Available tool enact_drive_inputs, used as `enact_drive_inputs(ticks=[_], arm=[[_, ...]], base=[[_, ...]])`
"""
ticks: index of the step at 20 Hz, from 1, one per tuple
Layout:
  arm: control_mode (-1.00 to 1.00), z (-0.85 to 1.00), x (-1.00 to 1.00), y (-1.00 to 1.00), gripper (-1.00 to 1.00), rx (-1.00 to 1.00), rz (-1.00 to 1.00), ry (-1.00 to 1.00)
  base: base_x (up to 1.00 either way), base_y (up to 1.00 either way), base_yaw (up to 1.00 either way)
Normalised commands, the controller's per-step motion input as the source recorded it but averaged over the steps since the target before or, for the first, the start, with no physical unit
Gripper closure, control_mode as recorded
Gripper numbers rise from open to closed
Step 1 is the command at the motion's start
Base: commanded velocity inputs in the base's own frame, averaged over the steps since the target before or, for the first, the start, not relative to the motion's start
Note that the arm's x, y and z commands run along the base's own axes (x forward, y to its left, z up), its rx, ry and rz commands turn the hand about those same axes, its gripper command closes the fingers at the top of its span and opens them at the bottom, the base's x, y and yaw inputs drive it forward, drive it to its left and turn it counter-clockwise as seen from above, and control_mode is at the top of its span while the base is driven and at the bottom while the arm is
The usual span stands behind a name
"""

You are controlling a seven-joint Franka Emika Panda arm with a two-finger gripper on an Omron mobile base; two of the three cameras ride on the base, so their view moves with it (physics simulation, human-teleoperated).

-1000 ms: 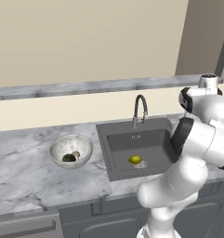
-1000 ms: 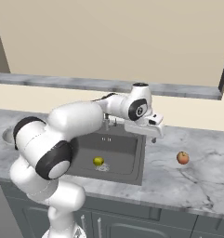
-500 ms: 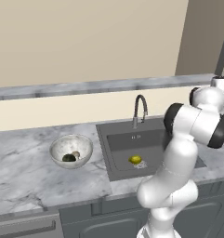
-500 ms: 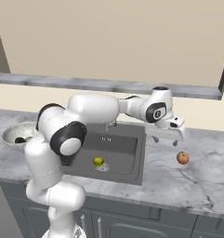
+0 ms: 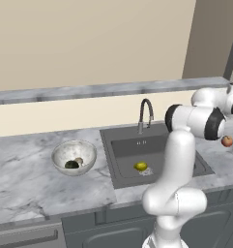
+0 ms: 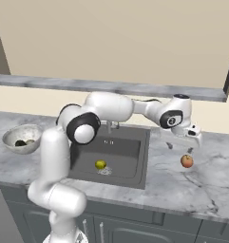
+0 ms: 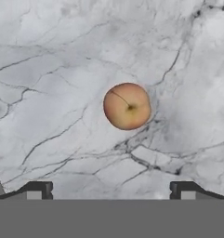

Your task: There is a mixed pile of frozen fruits and vegetables on the counter. Locate all the frozen vegetables and place the items in a bowl on the counter. Take all the frozen fruits and defrost them in a running sink.

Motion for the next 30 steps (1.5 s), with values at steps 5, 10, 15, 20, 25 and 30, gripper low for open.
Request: enact_drive_inputs(ticks=[5,10,15,20,25,30], arm=[[-1.00,-0.29,0.37,-0.38,-1.00,0.07,0.08,-0.01],[-1.00,-0.40,0.13,-0.02,-1.00,-0.04,0.13,0.00],[-1.00,-0.58,0.09,0.00,-1.00,-0.10,0.13,0.00],[-1.00,-0.52,-0.10,0.16,-1.00,-0.07,0.10,0.00],[-1.00,-0.38,-0.09,0.06,-1.00,0.02,0.00,0.03],[-1.00,-0.20,0.00,0.00,1.00,0.02,0.00,0.01]], base=[[0.00,0.00,0.00],[0.00,0.00,0.00],[0.00,0.00,0.00],[0.00,0.00,0.00],[0.00,0.00,0.00],[0.00,0.00,0.00]])
